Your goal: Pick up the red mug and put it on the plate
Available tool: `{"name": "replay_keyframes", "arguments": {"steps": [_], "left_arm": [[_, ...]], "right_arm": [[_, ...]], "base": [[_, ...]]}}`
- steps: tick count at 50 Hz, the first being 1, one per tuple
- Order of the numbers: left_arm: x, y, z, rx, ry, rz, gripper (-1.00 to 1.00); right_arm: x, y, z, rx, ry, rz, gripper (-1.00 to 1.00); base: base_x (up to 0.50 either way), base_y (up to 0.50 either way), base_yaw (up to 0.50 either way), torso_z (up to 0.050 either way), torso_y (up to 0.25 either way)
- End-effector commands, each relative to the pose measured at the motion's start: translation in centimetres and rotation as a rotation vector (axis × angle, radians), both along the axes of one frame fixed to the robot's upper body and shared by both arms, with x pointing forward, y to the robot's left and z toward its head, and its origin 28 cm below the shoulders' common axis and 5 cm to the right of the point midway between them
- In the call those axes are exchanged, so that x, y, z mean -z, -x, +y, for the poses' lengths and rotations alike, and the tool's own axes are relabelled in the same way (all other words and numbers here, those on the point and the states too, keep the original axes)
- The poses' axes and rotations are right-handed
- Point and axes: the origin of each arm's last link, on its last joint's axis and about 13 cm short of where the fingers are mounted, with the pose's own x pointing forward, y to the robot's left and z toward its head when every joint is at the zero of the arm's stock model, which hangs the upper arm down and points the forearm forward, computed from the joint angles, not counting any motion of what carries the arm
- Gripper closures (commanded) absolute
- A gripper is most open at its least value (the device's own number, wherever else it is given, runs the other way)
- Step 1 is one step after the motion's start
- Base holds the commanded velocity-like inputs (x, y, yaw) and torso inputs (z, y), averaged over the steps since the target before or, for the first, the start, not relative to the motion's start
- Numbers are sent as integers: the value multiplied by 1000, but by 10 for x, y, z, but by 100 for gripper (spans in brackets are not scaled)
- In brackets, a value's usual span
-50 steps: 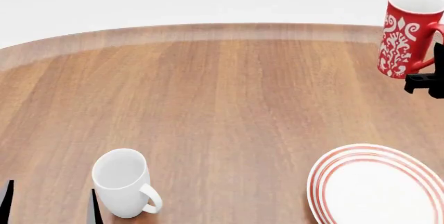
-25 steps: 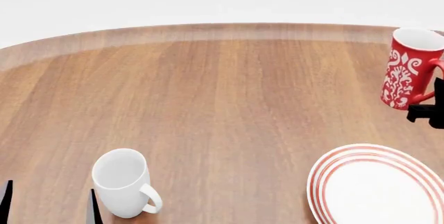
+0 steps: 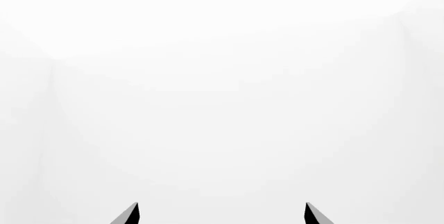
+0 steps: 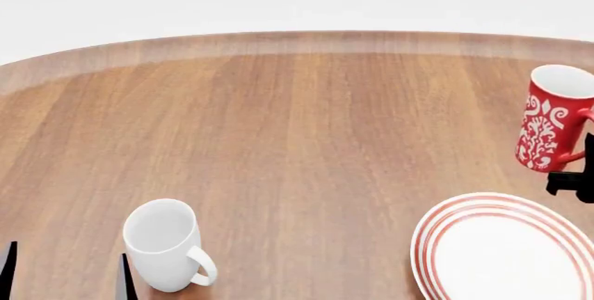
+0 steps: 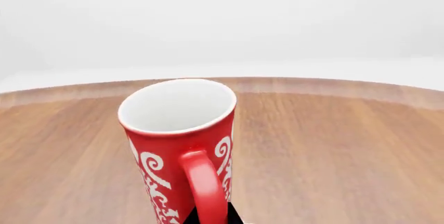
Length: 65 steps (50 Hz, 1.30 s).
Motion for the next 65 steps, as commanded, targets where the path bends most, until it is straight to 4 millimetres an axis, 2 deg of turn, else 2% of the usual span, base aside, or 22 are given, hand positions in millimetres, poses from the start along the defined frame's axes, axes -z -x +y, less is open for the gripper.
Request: {"name": "replay_keyframes", "arguments": {"steps": [1,36,65], "left_arm": [[0,0,0,2,-4,-4,-100],[0,0,0,2,-6,-15,-100],[0,-1,0,-2,-11,-32,-100]], "right_arm": [[2,0,3,-10,47,-90,100],[44,-5,2,53,67,-140,100],[62,-4,9,56,103,-80,100]], "base": [[0,0,0,0,0],[0,0,0,0,0],[0,0,0,0,0]]}}
